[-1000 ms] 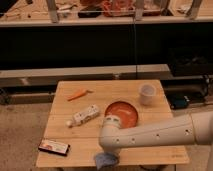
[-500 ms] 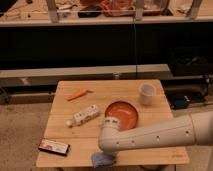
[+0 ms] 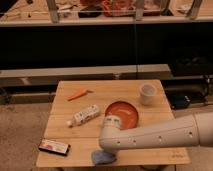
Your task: Place the white sponge in the ceramic bowl
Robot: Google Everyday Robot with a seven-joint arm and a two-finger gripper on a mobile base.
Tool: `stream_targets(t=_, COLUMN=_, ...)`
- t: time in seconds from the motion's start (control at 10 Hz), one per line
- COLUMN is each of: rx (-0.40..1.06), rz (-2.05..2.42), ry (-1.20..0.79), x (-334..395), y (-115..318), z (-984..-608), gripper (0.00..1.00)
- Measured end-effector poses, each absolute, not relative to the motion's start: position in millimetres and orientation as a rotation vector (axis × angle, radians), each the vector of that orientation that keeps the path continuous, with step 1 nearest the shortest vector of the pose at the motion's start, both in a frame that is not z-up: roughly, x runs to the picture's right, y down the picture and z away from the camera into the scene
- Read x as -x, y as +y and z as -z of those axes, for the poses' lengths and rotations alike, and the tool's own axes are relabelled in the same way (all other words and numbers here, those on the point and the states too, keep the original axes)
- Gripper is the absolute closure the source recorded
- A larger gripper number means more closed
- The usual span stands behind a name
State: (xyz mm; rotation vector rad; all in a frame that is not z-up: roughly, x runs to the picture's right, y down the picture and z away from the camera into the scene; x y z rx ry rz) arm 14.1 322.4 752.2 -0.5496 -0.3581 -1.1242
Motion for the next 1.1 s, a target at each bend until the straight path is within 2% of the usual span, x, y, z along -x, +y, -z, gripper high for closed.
stream_targets(t=1.1, rx=0.492, rz=1.099, ry=-0.326, x=-5, y=308, z=-754, gripper=1.0)
